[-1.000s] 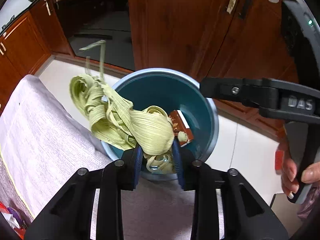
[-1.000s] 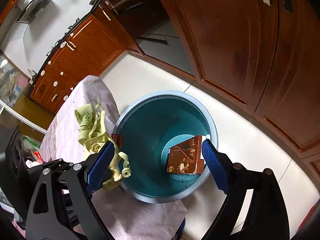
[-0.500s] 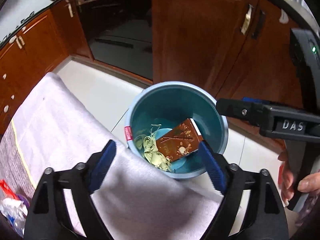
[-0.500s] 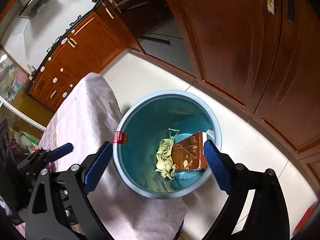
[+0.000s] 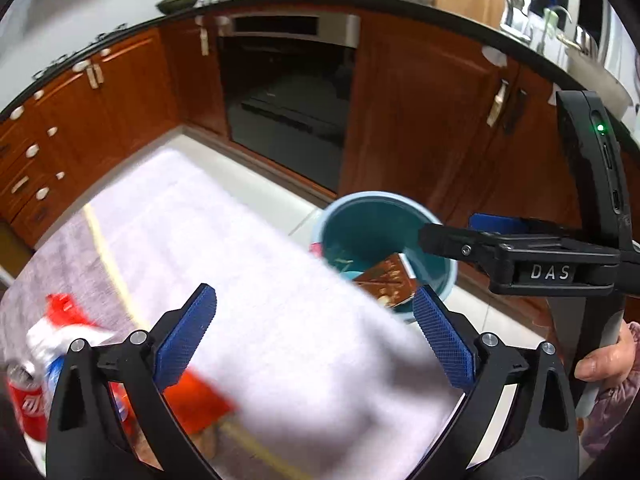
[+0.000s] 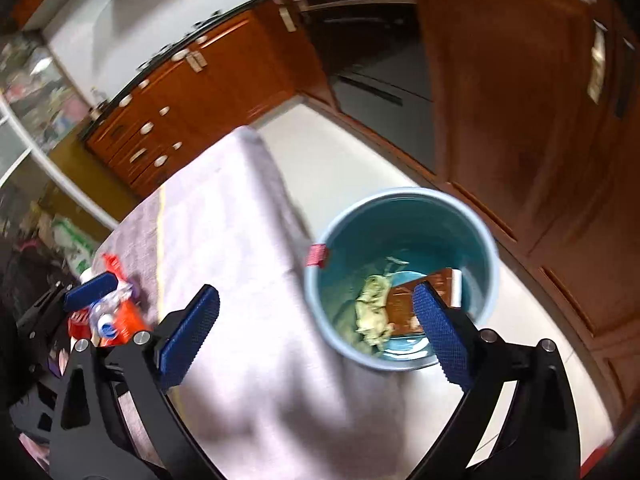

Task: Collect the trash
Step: 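Grasp the red Coca-Cola can with the right tool while the left tool grasps the white paper cup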

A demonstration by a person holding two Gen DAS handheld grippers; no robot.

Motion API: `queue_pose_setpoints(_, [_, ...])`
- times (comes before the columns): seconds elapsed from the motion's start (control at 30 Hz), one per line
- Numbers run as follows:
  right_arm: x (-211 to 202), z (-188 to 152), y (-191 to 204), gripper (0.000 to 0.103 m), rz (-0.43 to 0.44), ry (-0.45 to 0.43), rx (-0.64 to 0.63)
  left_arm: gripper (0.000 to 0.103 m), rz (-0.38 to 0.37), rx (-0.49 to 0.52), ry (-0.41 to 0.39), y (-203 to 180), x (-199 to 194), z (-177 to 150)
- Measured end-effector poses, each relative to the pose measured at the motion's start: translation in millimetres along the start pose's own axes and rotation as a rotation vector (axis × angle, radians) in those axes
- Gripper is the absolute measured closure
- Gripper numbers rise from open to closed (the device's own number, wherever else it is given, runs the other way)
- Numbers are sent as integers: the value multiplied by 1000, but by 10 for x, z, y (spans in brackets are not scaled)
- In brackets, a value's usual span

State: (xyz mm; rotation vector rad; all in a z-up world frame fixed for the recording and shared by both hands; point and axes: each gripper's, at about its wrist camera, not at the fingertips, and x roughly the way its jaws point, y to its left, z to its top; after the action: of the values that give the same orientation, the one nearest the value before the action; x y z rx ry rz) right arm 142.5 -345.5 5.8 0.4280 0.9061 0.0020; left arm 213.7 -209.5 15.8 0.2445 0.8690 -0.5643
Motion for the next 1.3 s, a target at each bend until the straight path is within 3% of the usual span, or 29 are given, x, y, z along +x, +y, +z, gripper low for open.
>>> queue_pose_setpoints(0.33, [173, -284, 1138, 10, 65, 93, -191, 4, 161, -76, -33, 951, -696, -578])
queue_pose_setpoints(0.47, [172, -368, 1651, 10, 80, 106, -276, 4, 251, -108, -32, 1505, -985, -878])
queue_pose_setpoints(0.67, [179, -490, 2401, 10, 140, 132, -355, 4, 330, -180, -36, 2332, -1393, -1423])
queue_pose_setpoints(0.77, [250, -589, 2788, 10, 170, 169, -397, 4, 333, -225, -31, 2665, -1466, -1655])
queue_pose_setpoints(0.93, [531, -780, 3386, 10, 194, 266, -397, 4, 314, -216, 1, 2997, -1395, -1904])
queue_pose_setpoints(1.13, [933, -889, 3868, 10, 189, 376, -279, 4, 270, -255, 16, 3157, -1332, -2207])
queue_pose_setpoints(1.3, [1227, -1012, 3958, 10, 168, 436, -147, 4, 230, -287, 15, 3321, -1301, -2310])
